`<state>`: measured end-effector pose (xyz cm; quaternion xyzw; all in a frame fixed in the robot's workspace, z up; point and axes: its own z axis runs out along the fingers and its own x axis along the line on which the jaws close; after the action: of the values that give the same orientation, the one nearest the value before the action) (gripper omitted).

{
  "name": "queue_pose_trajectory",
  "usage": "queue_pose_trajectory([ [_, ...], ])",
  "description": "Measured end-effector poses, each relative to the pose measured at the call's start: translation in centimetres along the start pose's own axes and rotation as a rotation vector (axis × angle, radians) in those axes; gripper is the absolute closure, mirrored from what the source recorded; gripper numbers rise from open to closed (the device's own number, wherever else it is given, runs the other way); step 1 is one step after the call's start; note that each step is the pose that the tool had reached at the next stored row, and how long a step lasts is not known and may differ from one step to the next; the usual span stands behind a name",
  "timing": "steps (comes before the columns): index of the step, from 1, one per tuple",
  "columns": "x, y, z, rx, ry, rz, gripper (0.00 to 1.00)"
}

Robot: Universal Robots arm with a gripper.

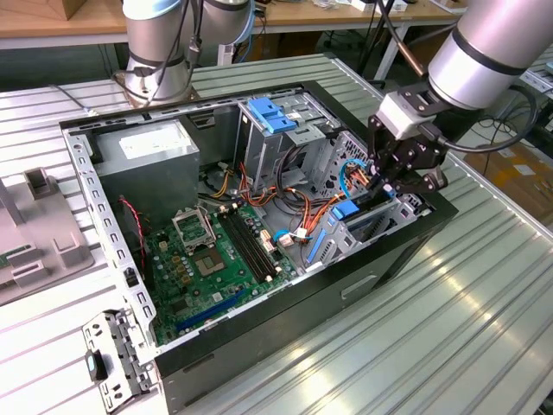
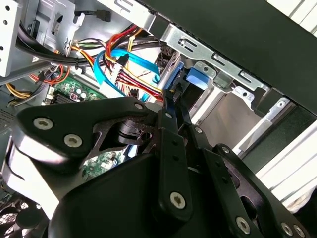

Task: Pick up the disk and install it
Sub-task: 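Insert the first disk wire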

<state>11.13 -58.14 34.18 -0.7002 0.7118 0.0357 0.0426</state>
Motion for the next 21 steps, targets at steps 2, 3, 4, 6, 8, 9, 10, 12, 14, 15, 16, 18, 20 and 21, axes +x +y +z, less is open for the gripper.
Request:
queue_pose_trajectory([
  [2, 0.01, 0.0, 0.12, 0.0, 0.0, 0.0, 0.83],
  [3, 0.02, 0.0, 0.19, 0.0, 0.0, 0.0, 0.83],
  [4, 0.02, 0.0, 0.2, 0.0, 0.0001, 0.0, 0.83],
  [6, 0.03, 0.0, 0.2, 0.0, 0.0003, 0.0, 0.83],
  [8, 0.02, 0.0, 0.22, 0.0, 0.0001, 0.0, 0.83],
  [9, 0.03, 0.0, 0.22, 0.0, 0.0001, 0.0, 0.83],
  [10, 0.03, 0.0, 0.22, 0.0, 0.0, 0.0, 0.83],
  [12, 0.03, 0.0, 0.23, 0.0, -0.0001, 0.0, 0.82],
  [14, 0.04, 0.0, 0.22, 0.0001, 0.0, 0.001, 0.75],
  [15, 0.04, 0.0, 0.13, 0.0001, 0.0, 0.001, 0.75],
  [16, -0.04, 0.0, -0.5, 0.0001, 0.0, 0.001, 0.75],
  [18, -0.14, -0.01, -1.3, 0.0001, 0.0001, 0.001, 0.75],
  [20, -0.4, -0.01, -1.41, 0.0001, -0.0006, 0.001, 0.75],
  [21, -0.46, -0.01, -1.41, 0.0, -0.0019, 0.001, 0.75],
])
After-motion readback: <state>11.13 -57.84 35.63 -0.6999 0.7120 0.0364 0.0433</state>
